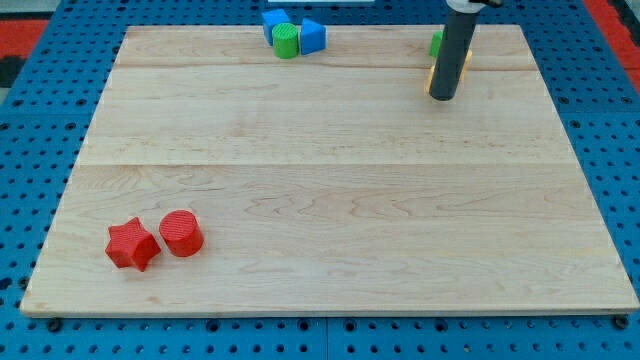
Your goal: Slide the red circle towards the yellow heart
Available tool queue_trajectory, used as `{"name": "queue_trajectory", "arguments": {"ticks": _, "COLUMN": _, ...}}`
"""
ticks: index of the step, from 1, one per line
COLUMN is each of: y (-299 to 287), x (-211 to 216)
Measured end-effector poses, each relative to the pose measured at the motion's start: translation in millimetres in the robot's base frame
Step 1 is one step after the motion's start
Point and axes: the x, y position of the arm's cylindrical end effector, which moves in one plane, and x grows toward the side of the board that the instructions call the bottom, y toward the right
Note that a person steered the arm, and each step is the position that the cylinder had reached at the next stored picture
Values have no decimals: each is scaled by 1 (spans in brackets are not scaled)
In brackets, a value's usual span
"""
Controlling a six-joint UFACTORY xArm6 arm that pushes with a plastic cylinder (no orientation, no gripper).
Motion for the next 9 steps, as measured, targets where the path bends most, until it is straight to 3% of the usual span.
{"name": "queue_trajectory", "arguments": {"ticks": 1, "y": -9, "x": 84}}
{"name": "queue_trajectory", "arguments": {"ticks": 2, "y": -34, "x": 205}}
{"name": "queue_trajectory", "arguments": {"ticks": 3, "y": -108, "x": 266}}
{"name": "queue_trajectory", "arguments": {"ticks": 5, "y": -292, "x": 282}}
{"name": "queue_trajectory", "arguments": {"ticks": 6, "y": -368, "x": 257}}
{"name": "queue_trajectory", "arguments": {"ticks": 7, "y": -378, "x": 233}}
{"name": "queue_trajectory", "arguments": {"ticks": 9, "y": -316, "x": 230}}
